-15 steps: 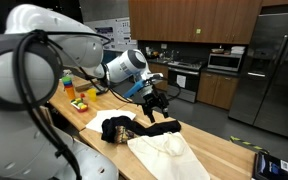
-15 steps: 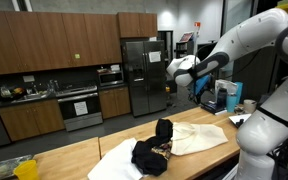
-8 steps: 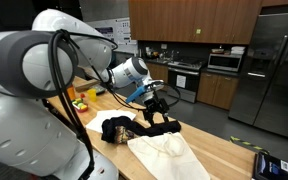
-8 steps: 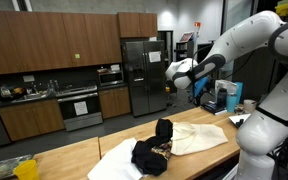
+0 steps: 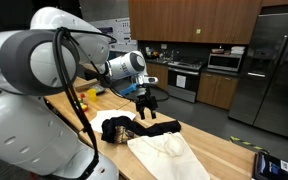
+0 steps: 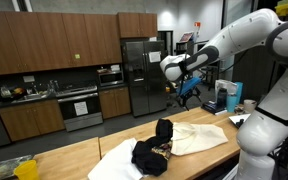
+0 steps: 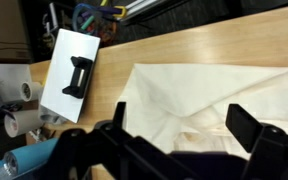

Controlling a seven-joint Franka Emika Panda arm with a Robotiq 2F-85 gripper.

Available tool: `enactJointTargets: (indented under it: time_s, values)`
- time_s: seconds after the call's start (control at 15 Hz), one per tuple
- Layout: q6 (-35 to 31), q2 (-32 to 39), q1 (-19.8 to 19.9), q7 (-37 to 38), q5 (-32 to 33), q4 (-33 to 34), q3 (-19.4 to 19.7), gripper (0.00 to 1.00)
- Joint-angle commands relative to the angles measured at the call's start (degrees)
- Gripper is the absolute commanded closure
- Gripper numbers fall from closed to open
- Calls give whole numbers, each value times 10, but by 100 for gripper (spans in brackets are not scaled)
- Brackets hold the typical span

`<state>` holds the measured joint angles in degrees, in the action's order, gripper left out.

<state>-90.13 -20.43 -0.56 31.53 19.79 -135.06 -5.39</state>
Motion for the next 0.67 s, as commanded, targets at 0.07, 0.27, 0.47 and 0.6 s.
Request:
enactJointTargets:
  time_s: [0.07,0.27,0.47,0.6]
  values:
    - [-41,33,3,77,-116,54,-11,0]
    - [-51,24,3,70,-127,41,-13,0]
    - [-54,35,4,70,-130,41,-12,0]
    - [-54,33,3,70,-129,41,-13,0]
